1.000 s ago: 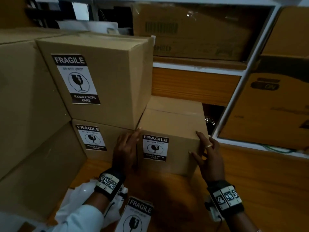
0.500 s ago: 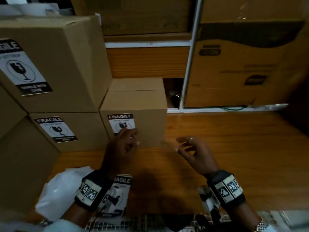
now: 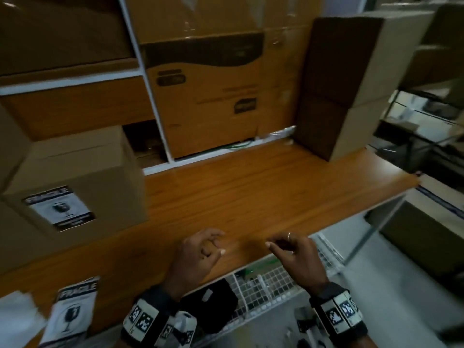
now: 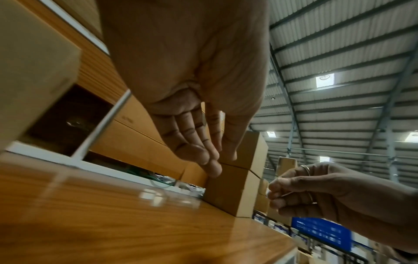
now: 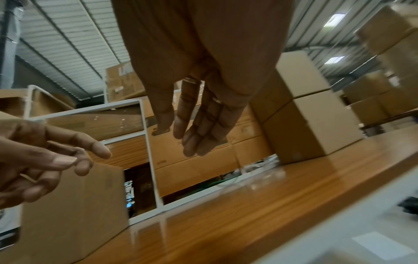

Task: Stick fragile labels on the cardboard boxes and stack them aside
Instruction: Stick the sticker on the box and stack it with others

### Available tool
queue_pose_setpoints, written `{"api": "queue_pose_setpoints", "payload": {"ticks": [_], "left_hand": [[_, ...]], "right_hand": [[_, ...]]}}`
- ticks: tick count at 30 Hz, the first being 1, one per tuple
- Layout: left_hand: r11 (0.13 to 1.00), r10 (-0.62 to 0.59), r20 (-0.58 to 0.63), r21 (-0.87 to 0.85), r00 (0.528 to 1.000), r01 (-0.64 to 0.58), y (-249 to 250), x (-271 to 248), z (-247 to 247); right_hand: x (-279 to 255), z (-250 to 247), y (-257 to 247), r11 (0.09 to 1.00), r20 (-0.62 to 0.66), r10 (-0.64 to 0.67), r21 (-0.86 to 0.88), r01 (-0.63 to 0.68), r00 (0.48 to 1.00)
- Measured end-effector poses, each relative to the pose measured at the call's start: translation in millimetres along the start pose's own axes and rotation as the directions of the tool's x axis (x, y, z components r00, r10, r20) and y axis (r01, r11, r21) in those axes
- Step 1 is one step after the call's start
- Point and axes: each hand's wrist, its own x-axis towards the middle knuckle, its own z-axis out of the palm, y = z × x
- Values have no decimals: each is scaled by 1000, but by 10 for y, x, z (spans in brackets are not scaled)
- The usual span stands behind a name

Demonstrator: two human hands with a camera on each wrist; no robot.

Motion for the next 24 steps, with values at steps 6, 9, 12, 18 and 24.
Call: {"api": "queue_pose_setpoints", "payload": {"ticks": [6, 9, 12, 18, 24], "left_hand": [[998, 44, 105, -59, 993, -38, 479, 441, 639], [994, 75, 134, -91, 988, -63, 692, 746, 852], [988, 125, 140, -113, 982, -109, 862, 1093, 1015], [973, 201, 69, -130, 977, -191, 1119, 1974, 1311], [967, 228, 34, -124, 973, -222, 1531, 2956, 1635]], "right_hand": [[-41, -674, 194, 995, -220, 95, -3, -98, 971], [118, -933, 287, 996, -258, 75, -33, -86, 963], [400, -1165, 407, 989, -257, 0, -143, -38, 966], [1149, -1819, 584, 972, -218, -51, -234, -1, 975], [1962, -2680, 673, 933, -250, -102, -359, 5, 963]]}}
